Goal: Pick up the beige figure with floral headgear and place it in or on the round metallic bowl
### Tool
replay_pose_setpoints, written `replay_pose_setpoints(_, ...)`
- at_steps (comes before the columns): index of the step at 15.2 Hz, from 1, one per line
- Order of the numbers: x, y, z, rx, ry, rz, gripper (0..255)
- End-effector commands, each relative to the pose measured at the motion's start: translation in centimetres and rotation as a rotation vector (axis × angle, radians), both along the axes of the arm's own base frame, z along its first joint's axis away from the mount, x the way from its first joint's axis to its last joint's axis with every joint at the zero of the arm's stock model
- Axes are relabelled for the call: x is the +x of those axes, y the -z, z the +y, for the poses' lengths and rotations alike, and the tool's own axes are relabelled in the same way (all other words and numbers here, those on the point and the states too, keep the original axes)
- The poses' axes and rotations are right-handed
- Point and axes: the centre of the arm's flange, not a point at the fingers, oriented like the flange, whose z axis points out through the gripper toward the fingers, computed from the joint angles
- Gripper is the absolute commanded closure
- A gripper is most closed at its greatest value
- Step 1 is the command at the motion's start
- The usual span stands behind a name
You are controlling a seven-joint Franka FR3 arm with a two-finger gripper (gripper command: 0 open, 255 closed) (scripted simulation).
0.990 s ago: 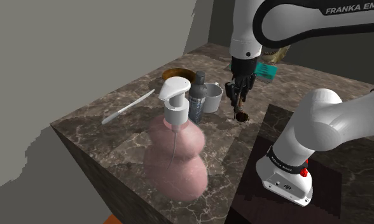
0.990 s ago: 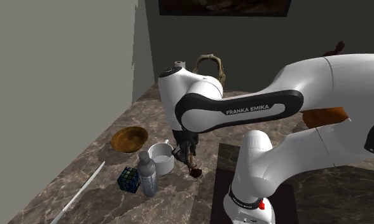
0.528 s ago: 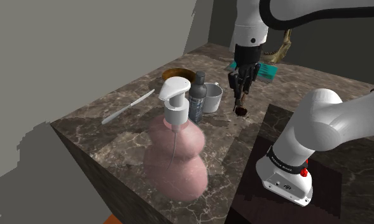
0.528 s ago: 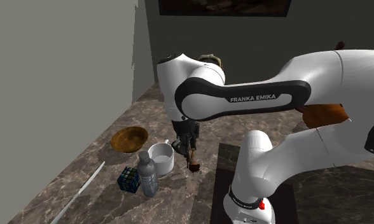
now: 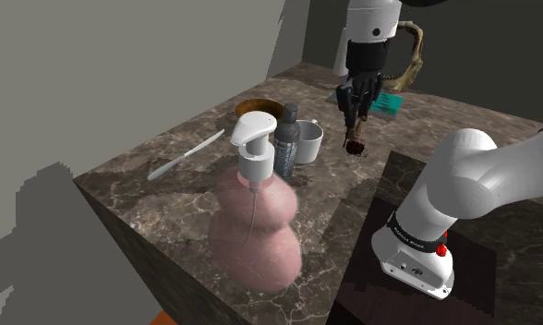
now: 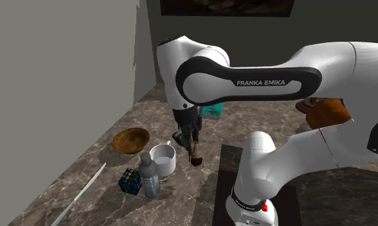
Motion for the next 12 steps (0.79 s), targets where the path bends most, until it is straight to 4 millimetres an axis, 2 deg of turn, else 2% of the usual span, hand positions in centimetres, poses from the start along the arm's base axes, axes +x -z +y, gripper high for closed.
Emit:
replay_pose_setpoints(1, 0.0, -0.6, 0.1, 0.0, 0.0, 0.0, 255)
replay_pose_setpoints(12, 14.5, -1.5, -1.2, 0.0, 0.0, 0.0, 255)
